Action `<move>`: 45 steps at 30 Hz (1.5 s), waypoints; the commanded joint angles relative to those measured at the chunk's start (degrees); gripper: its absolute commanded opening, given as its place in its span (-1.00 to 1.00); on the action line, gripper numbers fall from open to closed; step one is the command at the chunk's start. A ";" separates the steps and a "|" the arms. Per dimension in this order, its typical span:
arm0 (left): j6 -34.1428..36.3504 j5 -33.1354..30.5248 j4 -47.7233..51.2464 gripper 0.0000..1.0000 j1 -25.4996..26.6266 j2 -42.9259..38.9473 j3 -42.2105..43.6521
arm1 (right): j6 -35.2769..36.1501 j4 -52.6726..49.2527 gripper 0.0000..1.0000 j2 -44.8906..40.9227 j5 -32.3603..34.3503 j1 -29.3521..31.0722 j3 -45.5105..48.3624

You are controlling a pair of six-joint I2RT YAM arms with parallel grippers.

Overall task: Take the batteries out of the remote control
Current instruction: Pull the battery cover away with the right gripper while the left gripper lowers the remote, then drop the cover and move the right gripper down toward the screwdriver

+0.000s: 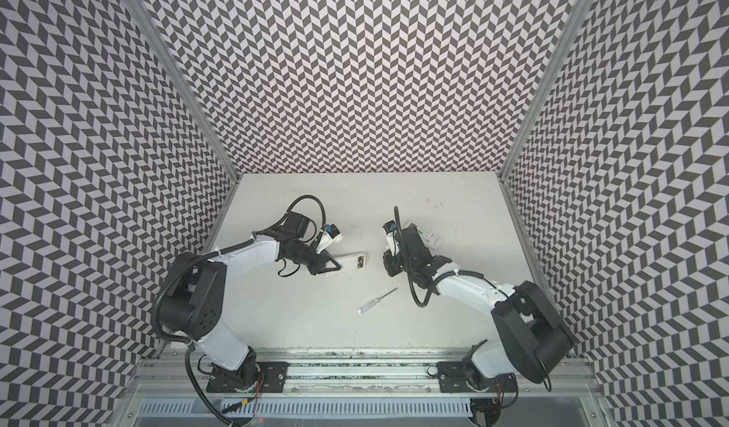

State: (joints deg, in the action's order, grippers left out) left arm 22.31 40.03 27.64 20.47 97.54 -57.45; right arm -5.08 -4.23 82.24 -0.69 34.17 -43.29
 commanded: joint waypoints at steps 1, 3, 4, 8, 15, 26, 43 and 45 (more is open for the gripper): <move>0.77 1.89 3.74 -0.90 1.36 2.47 -3.64 | -2.52 -5.72 -1.00 1.40 5.56 -2.76 -1.19; 0.69 -0.62 4.56 -0.83 1.83 4.30 -5.42 | -3.14 -7.10 -1.00 2.66 6.16 -4.65 -1.59; 0.57 -1.32 4.91 -0.80 1.85 5.00 -6.09 | -3.23 -7.66 -1.00 3.31 6.73 -5.20 -1.88; -0.86 -3.17 4.95 -0.65 1.92 6.63 -7.47 | -3.29 -9.34 -0.97 5.71 8.51 -6.10 -2.92; -2.00 -8.77 1.81 -0.13 1.89 4.80 -5.93 | -3.53 -9.22 -0.85 7.56 8.75 -6.66 -3.20; 0.46 -20.87 -3.18 0.40 2.44 0.44 -2.17 | -3.95 -10.07 -0.22 4.94 7.29 -6.55 -3.54; 0.50 -25.71 -13.09 0.99 7.46 -5.81 8.00 | -11.57 -9.23 0.61 -2.84 8.19 4.98 0.65; 0.61 -26.47 -13.70 0.99 8.30 -5.39 8.19 | -12.30 -9.13 0.70 -1.90 9.74 6.76 0.27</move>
State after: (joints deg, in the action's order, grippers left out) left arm 22.46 15.20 17.43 27.53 93.08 -49.65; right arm -14.63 -15.77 79.90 6.63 39.35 -43.40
